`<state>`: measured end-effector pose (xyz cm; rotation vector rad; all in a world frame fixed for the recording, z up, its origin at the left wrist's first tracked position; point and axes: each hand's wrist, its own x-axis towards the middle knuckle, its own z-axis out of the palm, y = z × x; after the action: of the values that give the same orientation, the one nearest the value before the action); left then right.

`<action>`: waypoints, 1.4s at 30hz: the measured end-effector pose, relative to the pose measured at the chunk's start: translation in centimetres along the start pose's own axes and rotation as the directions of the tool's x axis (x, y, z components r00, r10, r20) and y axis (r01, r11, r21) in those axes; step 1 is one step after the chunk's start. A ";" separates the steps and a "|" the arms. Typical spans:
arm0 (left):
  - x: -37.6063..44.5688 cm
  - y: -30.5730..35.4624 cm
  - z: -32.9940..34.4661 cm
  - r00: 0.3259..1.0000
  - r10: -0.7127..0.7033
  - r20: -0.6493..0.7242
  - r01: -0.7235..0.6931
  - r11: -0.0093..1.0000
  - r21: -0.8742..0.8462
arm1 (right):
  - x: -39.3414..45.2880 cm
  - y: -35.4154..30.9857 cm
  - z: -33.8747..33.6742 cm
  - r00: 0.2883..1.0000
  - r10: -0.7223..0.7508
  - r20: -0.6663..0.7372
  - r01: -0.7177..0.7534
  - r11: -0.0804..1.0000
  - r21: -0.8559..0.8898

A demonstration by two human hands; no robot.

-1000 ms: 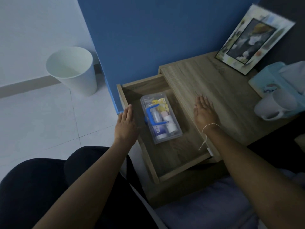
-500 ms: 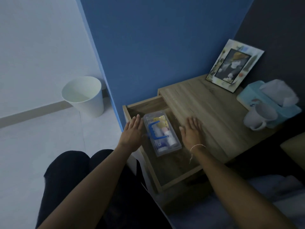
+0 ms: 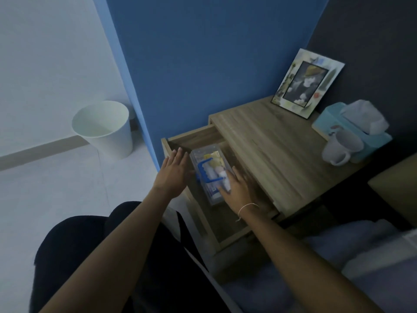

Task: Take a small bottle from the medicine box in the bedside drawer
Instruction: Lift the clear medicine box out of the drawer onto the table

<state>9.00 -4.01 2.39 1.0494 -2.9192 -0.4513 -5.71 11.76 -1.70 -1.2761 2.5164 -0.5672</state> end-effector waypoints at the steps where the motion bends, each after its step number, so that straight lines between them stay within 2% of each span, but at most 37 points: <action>1: 0.8 -0.4 0.2 1.000 0.008 -0.005 -0.008 1.000 0.002 | 0.5 -0.1 0.6 0.999 0.024 0.029 -0.024 1.000 0.006; 5: 4.5 -1.8 1.3 1.000 0.029 0.003 -0.029 0.999 0.018 | 2.8 -0.2 3.1 0.991 0.119 0.056 -0.119 0.993 -0.009; 9: 8.1 -2.1 3.0 0.995 0.052 0.083 -0.052 0.999 0.005 | 4.6 0.1 5.1 0.980 0.183 0.082 -0.178 0.982 -0.066; 16: 13.0 -1.3 5.9 0.982 0.104 0.160 -0.097 0.994 -0.053 | 5.6 2.5 7.1 0.991 0.096 0.096 -0.089 0.993 -0.072; 20: 13.7 -0.9 7.0 0.975 0.066 0.214 -0.042 0.992 -0.116 | 6.4 4.2 6.2 0.991 0.027 0.134 -0.011 0.993 -0.119; 22: 13.8 -0.8 7.2 0.980 0.039 0.195 -0.010 0.989 -0.149 | 6.0 4.3 6.2 0.996 0.036 0.084 -0.024 0.990 -0.140; 24: 13.9 -0.7 7.3 0.984 0.023 0.176 0.004 0.988 -0.152 | 4.6 3.6 7.0 0.990 0.138 -0.027 -0.140 0.984 -0.108; 27: 13.9 -1.0 7.4 0.982 -0.010 0.187 0.044 0.984 -0.174 | 2.0 1.8 8.5 0.888 0.440 -0.134 -0.414 0.891 0.186; 29: 13.8 -1.2 7.5 0.982 -0.023 0.188 0.058 0.982 -0.182 | 1.3 1.1 9.1 0.837 0.526 -0.154 -0.477 0.837 0.267; 34: 14.4 -1.5 7.7 0.961 -0.063 0.270 0.156 0.928 -0.337 | 1.5 0.6 10.0 0.826 0.555 -0.101 -0.485 0.791 0.373; 39: 14.4 -1.2 7.9 0.941 -0.115 0.320 0.229 0.909 -0.347 | 1.4 -0.1 9.9 0.846 0.517 -0.134 -0.476 0.843 0.250; 42: 14.4 -1.5 7.5 0.936 -0.126 0.329 0.243 0.908 -0.341 | 1.6 -0.9 9.5 0.854 0.506 -0.122 -0.467 0.848 0.250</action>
<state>-1.99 -12.07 -6.45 1.2971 -2.7951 -1.2266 -2.21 7.87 -9.79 -0.4861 2.6900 -0.8258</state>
